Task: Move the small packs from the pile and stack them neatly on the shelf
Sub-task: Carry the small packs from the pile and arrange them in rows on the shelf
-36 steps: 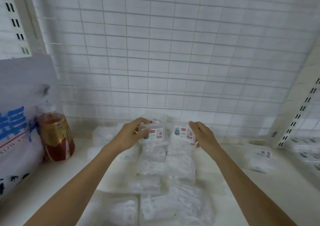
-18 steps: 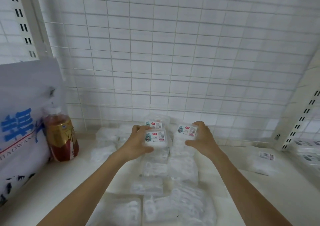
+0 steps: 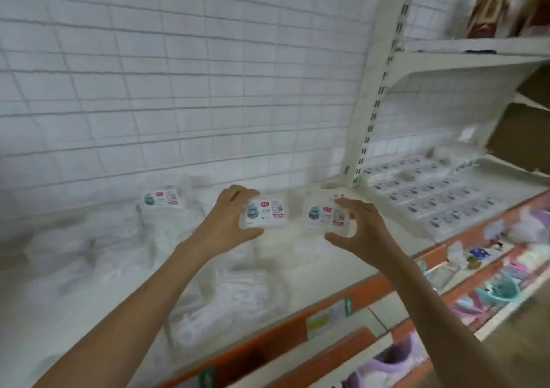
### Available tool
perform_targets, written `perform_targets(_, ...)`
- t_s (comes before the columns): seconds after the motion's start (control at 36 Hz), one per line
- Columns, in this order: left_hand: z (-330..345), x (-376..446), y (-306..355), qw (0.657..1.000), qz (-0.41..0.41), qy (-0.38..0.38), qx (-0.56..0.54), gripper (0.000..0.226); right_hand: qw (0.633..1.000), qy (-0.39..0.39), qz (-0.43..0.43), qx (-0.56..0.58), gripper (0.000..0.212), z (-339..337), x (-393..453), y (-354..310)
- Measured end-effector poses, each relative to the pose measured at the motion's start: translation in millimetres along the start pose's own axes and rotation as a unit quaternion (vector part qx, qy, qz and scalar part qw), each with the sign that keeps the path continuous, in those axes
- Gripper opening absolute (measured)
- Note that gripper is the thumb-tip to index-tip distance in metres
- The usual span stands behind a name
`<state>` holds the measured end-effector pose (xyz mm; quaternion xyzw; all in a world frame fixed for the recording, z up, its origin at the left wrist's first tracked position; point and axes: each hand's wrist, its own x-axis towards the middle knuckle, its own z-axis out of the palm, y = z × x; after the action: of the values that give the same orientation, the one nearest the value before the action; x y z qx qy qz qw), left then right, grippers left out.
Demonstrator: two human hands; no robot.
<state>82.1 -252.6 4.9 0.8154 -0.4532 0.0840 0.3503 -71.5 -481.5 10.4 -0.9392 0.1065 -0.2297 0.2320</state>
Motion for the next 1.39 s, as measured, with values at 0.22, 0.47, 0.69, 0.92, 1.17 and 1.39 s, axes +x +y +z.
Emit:
perform_targets(0.22,88.5,45.1,86.7,0.993,0.06,-0.101,-0.032,0.071,0.991,0.045,0.118,-0.038,0.071,-66.7,-78.2,77.5)
perform_targets(0.47,190.7,71.3,190.0,0.983,0.072,-0.156,-0.064,0.082,0.98,0.078,0.178,-0.05,0.069,-134.1,-141.3,171.9)
perform_targets(0.69,278.6,89.4,263.3,0.981,0.029,-0.166,-0.097,0.088,0.982,0.071,0.173,-0.025,0.07,-188.5,-176.4,266.8)
perform_targets(0.92,338.7,122.4,302.3,0.984,-0.01,-0.147,-0.096,0.072,0.985,0.06,0.16,0.026,0.068,-210.1,-181.9,329.3)
perform_targets(1.17,380.7,175.9,315.0,0.987,-0.011,-0.135,-0.088,0.073,0.982,0.049,0.179,0.043,0.067,-218.5,-144.3,387.9)
perform_targets(1.39,410.1,250.0,305.1,0.993,-0.013,-0.088,-0.079,0.071,0.988,0.046,0.147,0.024,0.067,-234.2,-65.0,440.5)
